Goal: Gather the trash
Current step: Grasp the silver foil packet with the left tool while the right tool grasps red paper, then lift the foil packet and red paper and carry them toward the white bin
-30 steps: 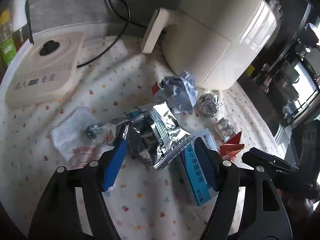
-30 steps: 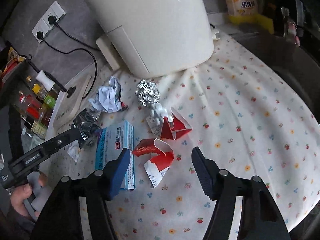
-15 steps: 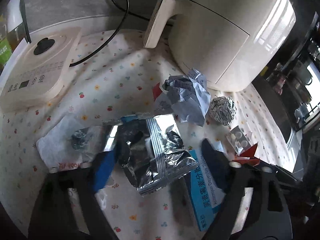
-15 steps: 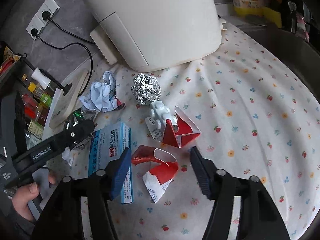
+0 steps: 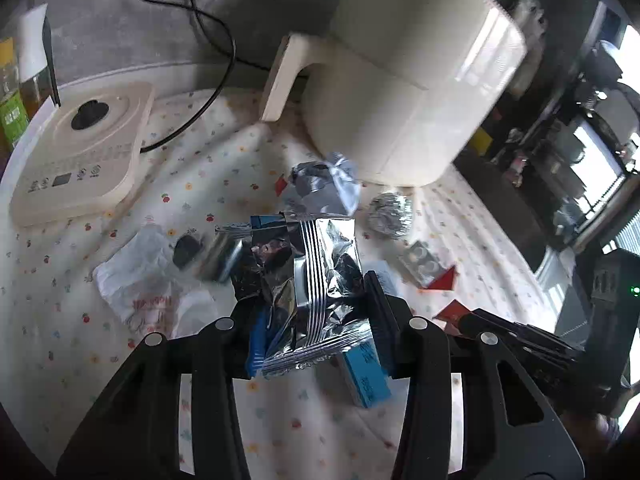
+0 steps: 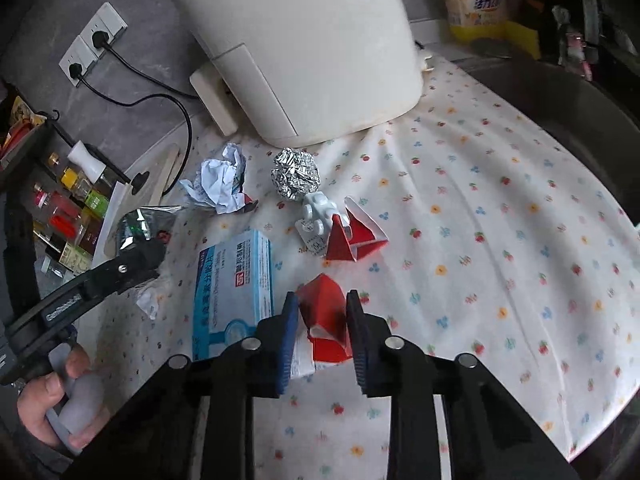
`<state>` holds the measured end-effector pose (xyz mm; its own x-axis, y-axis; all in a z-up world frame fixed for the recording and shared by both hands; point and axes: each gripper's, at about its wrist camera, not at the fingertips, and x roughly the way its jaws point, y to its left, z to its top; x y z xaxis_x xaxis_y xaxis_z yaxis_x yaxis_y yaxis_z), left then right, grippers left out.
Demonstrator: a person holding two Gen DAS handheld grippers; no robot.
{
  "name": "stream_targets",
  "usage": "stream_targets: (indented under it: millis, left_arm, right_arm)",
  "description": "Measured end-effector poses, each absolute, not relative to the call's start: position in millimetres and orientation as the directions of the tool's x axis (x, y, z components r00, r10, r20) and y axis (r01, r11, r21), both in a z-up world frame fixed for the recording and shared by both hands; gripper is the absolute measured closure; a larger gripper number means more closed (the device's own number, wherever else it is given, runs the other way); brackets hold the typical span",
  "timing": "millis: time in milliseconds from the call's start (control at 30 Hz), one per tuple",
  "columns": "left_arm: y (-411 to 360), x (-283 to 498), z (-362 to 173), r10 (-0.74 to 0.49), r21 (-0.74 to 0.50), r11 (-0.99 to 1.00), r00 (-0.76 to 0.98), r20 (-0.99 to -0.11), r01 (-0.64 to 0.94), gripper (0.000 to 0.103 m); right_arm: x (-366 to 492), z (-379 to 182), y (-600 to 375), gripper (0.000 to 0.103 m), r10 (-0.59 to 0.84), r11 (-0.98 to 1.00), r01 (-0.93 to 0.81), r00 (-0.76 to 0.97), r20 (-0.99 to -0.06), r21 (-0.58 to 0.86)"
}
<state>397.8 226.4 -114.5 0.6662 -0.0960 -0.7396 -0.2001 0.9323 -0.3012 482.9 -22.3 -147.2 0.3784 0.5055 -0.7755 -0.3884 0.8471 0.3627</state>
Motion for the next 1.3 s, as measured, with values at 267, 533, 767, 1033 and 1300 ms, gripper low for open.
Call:
stream_targets:
  millis: [267,533,767,1033,1300]
  left_arm:
    - [212.8,360.0,-97.4,-0.15,-0.319,0.94,0.7,-0.698,-0.118,0.06]
    - [190.3,334.9,-99.5,-0.208,-0.337,0.94,0.695,-0.688,-0.053,0.06]
    - [176.2,326.4,-99.8,-0.24,-0.354,0.935,0.7,-0.673,-0.02,0.06]
    - [128.4,332.3,-101.3,-0.306,-0.361,0.93,0.678,-0.668,0.065,0.06]
    - [44.8,332.6,-99.1,-0.369,-0.347,0.923,0.645,-0.669,0.169,0.06]
  right_arm:
    - [435.4,-124.0,-42.8,0.084,0.474,0.873,-0.361,0.466,-0.747,0.328]
    - [394.2,-116.7,-65.1,0.087,0.424,0.901,-0.323,0.516,-0.745,0.289]
    - [377.9,-109.4,-83.2,0.089,0.403,0.913,-0.296,0.541,-0.738,0.281]
    - [356.5,-105.6,-137.1,0.09,0.349,0.937,-0.216,0.567,-0.746,0.275]
    - [331.4,-118.5,-220.5,0.09,0.299,0.951,-0.11,0.571,-0.764,0.29]
